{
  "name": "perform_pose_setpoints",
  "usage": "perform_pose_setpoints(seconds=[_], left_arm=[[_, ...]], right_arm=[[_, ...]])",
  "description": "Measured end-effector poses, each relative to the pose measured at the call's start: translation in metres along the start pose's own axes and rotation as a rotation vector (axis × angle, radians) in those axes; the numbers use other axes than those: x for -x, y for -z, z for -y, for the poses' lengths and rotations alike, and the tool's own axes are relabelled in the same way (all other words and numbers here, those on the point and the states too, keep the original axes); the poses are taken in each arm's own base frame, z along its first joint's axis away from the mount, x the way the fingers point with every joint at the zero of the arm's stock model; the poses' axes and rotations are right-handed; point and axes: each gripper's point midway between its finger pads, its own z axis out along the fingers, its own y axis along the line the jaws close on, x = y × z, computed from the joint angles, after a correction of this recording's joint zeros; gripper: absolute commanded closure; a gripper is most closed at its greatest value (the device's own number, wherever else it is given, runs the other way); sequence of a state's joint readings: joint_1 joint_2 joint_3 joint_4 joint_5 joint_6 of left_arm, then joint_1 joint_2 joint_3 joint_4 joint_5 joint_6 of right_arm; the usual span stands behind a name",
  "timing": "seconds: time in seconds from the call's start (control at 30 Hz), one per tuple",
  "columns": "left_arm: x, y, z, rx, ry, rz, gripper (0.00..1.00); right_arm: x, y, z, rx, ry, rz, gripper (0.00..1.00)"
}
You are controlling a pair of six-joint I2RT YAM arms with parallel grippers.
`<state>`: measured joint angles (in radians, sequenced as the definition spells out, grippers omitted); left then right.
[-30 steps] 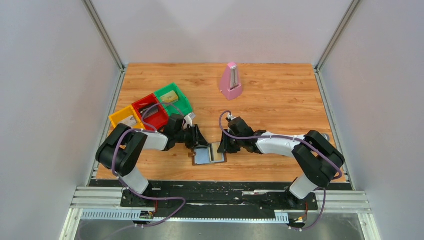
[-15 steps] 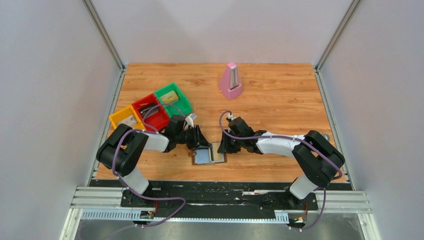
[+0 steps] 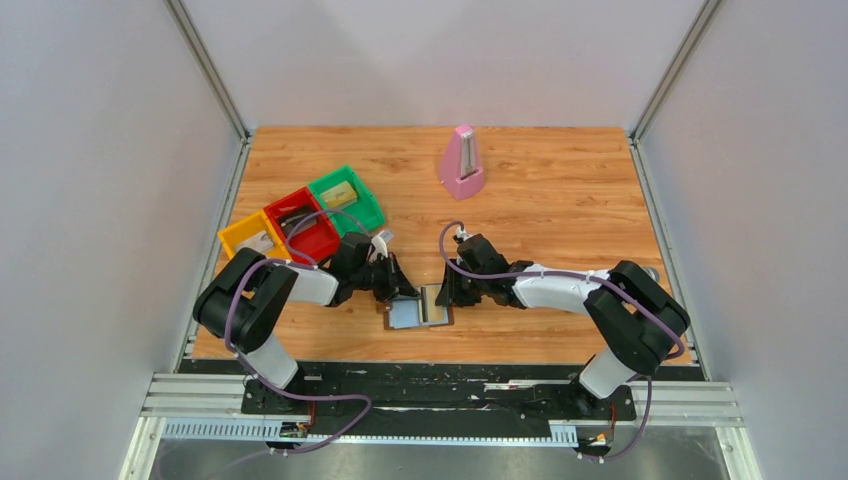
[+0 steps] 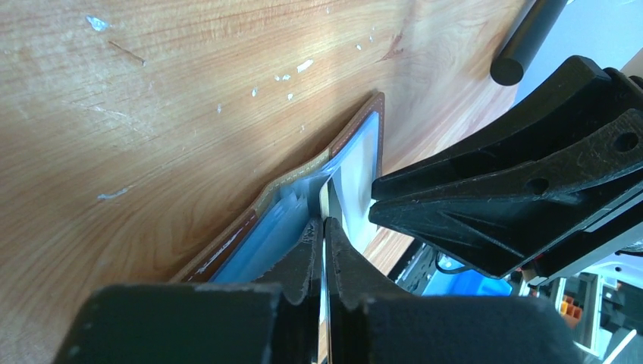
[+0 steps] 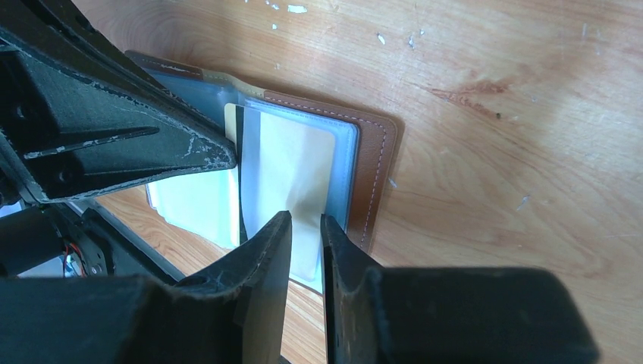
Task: Take the credit cards out of the card holder
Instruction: Remove the credit card from the card holder.
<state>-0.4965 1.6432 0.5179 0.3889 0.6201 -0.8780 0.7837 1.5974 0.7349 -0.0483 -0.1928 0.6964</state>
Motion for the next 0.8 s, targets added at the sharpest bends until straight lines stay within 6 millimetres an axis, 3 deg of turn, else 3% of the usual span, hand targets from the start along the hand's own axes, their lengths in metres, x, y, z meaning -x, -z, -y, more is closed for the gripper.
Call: perform_pose_setpoints(seconds=[0.37, 0.8], left_arm=[[-0.001, 0.001, 0.001, 0.003, 0.014, -0.004, 1.00], [0.004, 0.025, 0.005, 0.079, -0.020, 0.023, 1.00]], right_arm=[[0.002, 0.000, 0.002, 0.002, -0.022, 0.006, 0.78], [0.004, 0.000, 0.004, 0.005, -0.031, 0.012, 0.78]])
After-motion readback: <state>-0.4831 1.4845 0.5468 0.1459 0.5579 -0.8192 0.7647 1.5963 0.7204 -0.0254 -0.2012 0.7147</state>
